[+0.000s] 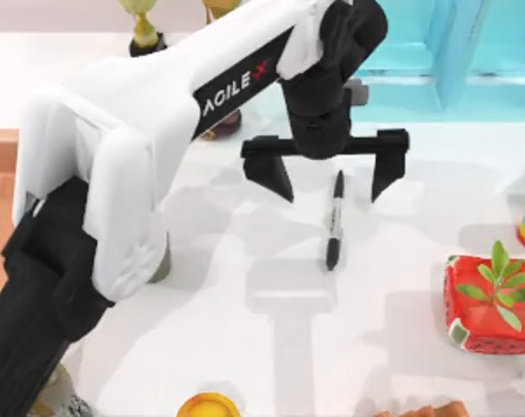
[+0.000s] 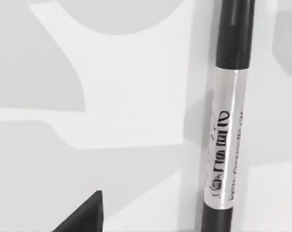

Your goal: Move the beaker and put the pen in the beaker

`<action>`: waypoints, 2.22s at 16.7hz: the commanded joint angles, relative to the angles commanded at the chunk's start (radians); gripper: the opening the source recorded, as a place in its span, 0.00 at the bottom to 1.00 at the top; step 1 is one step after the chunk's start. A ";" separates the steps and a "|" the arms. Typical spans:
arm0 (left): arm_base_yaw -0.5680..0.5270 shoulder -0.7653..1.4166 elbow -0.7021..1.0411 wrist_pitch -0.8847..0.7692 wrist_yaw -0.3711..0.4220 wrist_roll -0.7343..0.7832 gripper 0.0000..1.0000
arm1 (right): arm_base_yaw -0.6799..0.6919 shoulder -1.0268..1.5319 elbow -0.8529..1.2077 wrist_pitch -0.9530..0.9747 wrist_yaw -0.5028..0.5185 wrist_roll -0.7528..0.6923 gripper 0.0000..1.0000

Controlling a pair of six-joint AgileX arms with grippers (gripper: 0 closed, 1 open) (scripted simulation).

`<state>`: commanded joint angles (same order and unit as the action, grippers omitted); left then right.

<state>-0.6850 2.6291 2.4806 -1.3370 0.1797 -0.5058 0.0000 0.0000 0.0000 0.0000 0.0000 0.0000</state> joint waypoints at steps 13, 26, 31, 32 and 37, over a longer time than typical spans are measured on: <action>-0.025 0.041 -0.203 0.249 -0.002 -0.026 0.92 | 0.000 0.000 0.000 0.000 0.000 0.000 1.00; -0.025 0.041 -0.203 0.249 -0.002 -0.026 0.00 | 0.000 0.000 0.000 0.000 0.000 0.000 1.00; -0.025 0.041 -0.203 0.249 -0.002 -0.026 0.00 | 0.000 0.000 0.000 0.000 0.000 0.000 1.00; -0.025 0.041 -0.203 0.249 -0.002 -0.026 0.00 | 0.000 0.000 0.000 0.000 0.000 0.000 1.00; -0.022 -0.077 -0.253 0.206 -0.052 0.000 0.00 | 0.000 0.000 0.000 0.000 0.000 0.000 1.00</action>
<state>-0.7069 2.5520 2.2272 -1.1313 0.1281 -0.5054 0.0000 0.0000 0.0000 0.0000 0.0000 0.0000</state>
